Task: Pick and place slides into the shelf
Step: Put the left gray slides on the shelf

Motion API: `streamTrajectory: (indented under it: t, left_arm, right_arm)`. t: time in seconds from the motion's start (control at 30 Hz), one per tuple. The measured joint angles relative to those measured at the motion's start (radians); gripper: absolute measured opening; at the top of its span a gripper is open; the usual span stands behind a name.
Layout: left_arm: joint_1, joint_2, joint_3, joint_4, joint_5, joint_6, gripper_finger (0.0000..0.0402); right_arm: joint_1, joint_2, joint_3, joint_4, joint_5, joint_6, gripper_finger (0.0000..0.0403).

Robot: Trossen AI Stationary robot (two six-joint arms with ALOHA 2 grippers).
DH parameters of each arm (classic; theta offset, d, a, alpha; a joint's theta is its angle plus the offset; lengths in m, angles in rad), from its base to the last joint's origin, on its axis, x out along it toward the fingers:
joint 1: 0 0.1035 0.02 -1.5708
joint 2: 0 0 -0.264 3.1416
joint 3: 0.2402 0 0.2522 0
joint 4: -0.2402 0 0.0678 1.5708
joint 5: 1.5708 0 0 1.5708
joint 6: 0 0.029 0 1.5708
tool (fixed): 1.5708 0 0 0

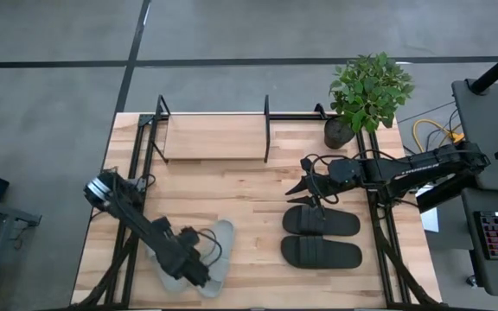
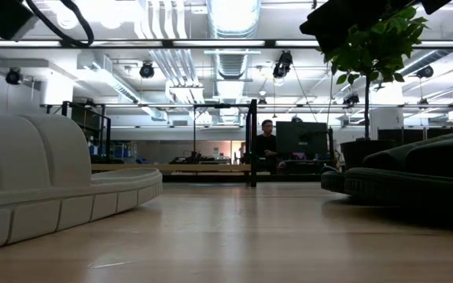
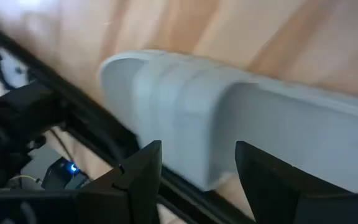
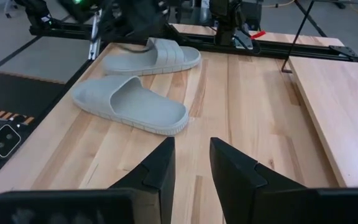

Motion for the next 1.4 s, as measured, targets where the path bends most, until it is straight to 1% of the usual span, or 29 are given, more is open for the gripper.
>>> streamTrajectory:
  t: [0.17,0.33,0.57,0.83,1.1,1.27,1.33,1.4]
  left_arm:
    - [-0.020,0.102,0.091,-0.038,0.004,-0.001,0.0189]
    - [-0.027,0.148,0.102,-0.036,0.007,-0.024,0.0189]
    - [-0.027,0.169,0.082,-0.036,0.013,-0.027,0.0189]
    - [-0.034,0.156,0.045,-0.037,0.007,-0.029,0.0189]
    - [-0.035,0.156,-0.042,-0.037,0.004,-0.026,0.0189]
    - [-0.035,0.155,-0.090,-0.037,0.004,-0.025,0.0189]
    - [-0.035,0.155,-0.100,-0.037,0.014,-0.007,0.0186]
    - [-0.036,0.155,-0.106,-0.037,0.015,0.013,0.0172]
  right_arm:
    - [0.000,0.000,-0.002,0.000,0.000,0.000,0.0095]
    - [0.000,0.000,-0.002,0.000,0.001,-0.005,0.0097]
    - [0.000,0.000,-0.002,0.000,0.007,-0.019,0.0088]
    - [0.000,0.000,-0.002,0.000,0.007,-0.028,0.0084]
    - [0.000,0.000,-0.002,0.000,0.007,-0.028,0.0091]
    - [0.000,0.000,-0.002,0.000,0.007,-0.027,0.0086]
    - [0.000,0.000,-0.002,0.000,0.007,-0.027,0.0083]
    - [0.000,0.000,-0.002,0.000,0.007,-0.027,0.0080]
